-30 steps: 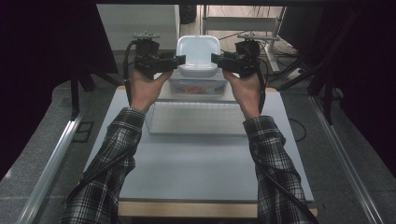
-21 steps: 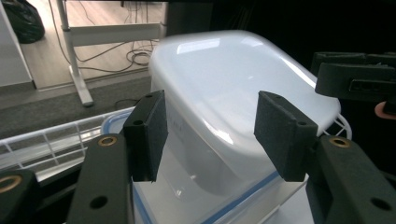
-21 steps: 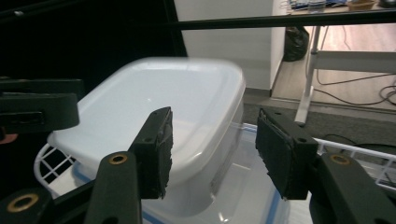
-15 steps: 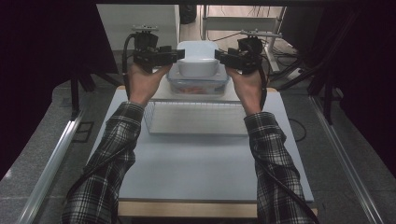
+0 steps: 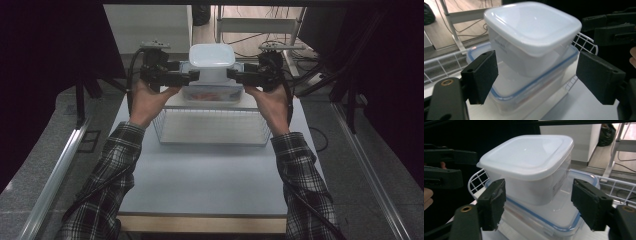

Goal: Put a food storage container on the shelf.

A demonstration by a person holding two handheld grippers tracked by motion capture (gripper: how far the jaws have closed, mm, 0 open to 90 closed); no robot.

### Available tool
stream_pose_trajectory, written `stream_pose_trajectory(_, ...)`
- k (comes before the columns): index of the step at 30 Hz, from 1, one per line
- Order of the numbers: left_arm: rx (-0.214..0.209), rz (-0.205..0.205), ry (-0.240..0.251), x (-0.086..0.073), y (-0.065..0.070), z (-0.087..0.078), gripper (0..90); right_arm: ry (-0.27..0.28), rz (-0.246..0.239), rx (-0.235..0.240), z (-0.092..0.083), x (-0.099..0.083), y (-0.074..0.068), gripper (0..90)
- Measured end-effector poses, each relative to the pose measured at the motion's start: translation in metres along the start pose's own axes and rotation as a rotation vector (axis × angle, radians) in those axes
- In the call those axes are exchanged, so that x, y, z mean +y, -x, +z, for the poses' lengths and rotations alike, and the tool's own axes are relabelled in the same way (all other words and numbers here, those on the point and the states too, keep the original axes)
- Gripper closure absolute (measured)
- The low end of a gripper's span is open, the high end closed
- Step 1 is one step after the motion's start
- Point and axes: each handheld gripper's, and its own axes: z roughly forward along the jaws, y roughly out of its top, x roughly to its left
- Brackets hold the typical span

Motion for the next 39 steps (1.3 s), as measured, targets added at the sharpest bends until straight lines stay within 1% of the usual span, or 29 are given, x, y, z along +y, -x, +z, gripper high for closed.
stream_pose_trajectory(2,-0.004,0.01,-0.017,-0.005,0.001,0.001,14.8,-0.004,-0.003,0.007,-0.001,-0.004,0.0,25.6)
stream_pose_trajectory(3,-0.006,0.022,-0.026,-0.008,0.002,0.002,13.9,-0.005,-0.008,0.013,-0.001,-0.006,0.0,25.0)
stream_pose_trajectory(5,-0.008,0.034,-0.035,-0.012,0.004,0.003,11.3,-0.01,-0.014,0.026,-0.003,-0.011,0.0,22.8)
stream_pose_trajectory(12,-0.009,0.06,-0.065,-0.025,0.008,0.005,7.1,-0.027,-0.037,0.039,-0.005,-0.022,-0.002,18.8)
stream_pose_trajectory(18,-0.013,0.08,-0.064,-0.037,0.008,0.004,4.6,-0.033,-0.049,0.053,-0.006,-0.031,-0.004,15.8)
stream_pose_trajectory(28,-0.015,0.089,-0.067,-0.054,0.004,0.002,3.6,-0.047,-0.05,0.071,-0.007,-0.042,-0.004,12.2)
stream_pose_trajectory(31,-0.01,0.086,-0.064,-0.057,0.004,0.001,3.7,-0.045,-0.052,0.075,-0.008,-0.044,-0.005,11.3)
stream_pose_trajectory(39,0.009,0.096,-0.081,-0.068,0.002,-0.002,3.6,-0.052,-0.069,0.075,-0.01,-0.052,-0.005,9.2)
